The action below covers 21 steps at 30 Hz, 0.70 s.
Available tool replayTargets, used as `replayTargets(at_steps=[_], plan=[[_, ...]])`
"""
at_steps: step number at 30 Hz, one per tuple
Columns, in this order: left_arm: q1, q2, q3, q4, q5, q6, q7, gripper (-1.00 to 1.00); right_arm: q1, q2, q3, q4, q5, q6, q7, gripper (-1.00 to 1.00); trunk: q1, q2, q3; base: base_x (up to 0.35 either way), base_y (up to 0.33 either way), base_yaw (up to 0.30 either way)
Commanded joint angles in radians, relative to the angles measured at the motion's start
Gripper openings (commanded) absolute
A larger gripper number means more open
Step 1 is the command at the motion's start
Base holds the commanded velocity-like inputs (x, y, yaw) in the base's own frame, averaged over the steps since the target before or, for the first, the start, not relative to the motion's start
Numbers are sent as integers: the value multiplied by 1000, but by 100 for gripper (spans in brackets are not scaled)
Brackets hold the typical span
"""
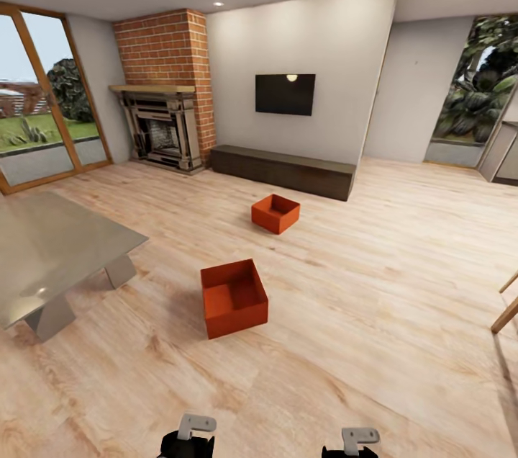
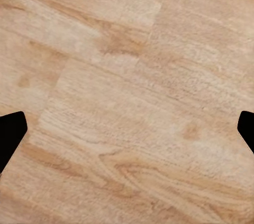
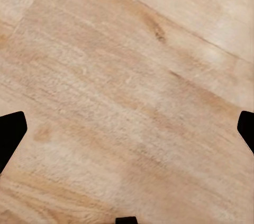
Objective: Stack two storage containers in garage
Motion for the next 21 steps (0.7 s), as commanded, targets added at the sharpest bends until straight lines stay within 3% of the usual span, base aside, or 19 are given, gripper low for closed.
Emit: replayTargets(at_steps=[1,11,21], plan=[[-1,1,-9,1,10,-4,6,100,0,0,1,-1,7,6,-5,100,1,-1,-1,339,-3,0],[-1,0,-8,1,10,-4,6,100,0,1,3,-2,9,6,-5,100,1,-1,-1,342,-1,4],[-1,0,-9,1,10,-4,6,100,0,3,3,-2,9,6,-6,100,1,-1,-6,343,0,211]])
